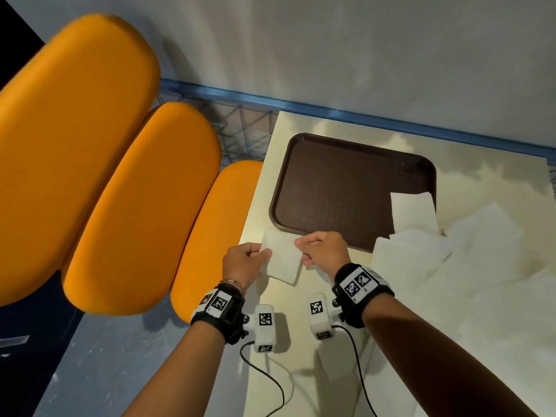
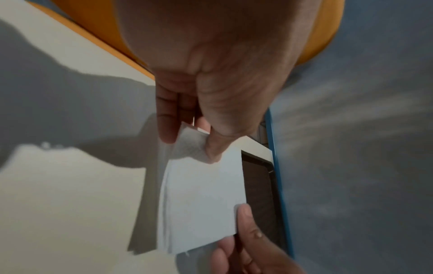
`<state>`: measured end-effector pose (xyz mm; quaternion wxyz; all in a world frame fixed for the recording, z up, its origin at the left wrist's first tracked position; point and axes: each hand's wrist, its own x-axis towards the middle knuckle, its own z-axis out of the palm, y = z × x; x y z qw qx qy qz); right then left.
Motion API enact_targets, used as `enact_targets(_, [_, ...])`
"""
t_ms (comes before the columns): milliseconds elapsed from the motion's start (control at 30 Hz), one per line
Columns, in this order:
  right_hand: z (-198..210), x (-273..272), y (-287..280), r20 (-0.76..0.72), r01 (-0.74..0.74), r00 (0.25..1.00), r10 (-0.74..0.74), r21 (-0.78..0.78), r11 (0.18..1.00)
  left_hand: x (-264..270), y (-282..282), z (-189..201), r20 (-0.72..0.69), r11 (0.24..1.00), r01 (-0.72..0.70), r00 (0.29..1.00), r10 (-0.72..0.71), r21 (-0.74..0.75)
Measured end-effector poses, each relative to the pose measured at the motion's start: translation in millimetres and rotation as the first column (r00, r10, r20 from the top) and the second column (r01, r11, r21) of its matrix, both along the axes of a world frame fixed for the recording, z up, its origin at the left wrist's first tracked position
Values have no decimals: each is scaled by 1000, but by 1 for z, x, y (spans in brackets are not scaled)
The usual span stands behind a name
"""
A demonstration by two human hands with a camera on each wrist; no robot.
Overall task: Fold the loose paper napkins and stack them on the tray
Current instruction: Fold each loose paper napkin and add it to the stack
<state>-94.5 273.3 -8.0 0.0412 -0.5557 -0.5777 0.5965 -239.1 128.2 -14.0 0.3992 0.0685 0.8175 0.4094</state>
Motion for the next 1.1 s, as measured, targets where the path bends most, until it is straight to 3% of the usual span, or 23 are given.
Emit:
enact_targets(100, [-15,-10,-4,58,27,998,-34,117,993,-5,8,-8,-106,998,21,994,-27,-57])
enact_targets(233, [-26,-10,-13,67,66,995,-79,180,982,-1,9,-16,-143,998,11,990,-19,-57])
enact_targets(600, [-32,3,-37,137,-30,991,-4,242,970,6,4,-24,-30,986,-159,987,160,41])
enact_targets(867, [-41,-1,-38,169,-26,985,-20,266,964,7,3,-25,-4,974,-216,976,217,73])
enact_targets(1000, [-46,-3,-37,220,-70,975,9,271,960,7,4,-26,-170,993,-112,980,103,-41])
enact_targets(1100, [-56,-1,-34,233,-85,972,18,279,956,7,6,-24,-376,978,9,922,-89,-210])
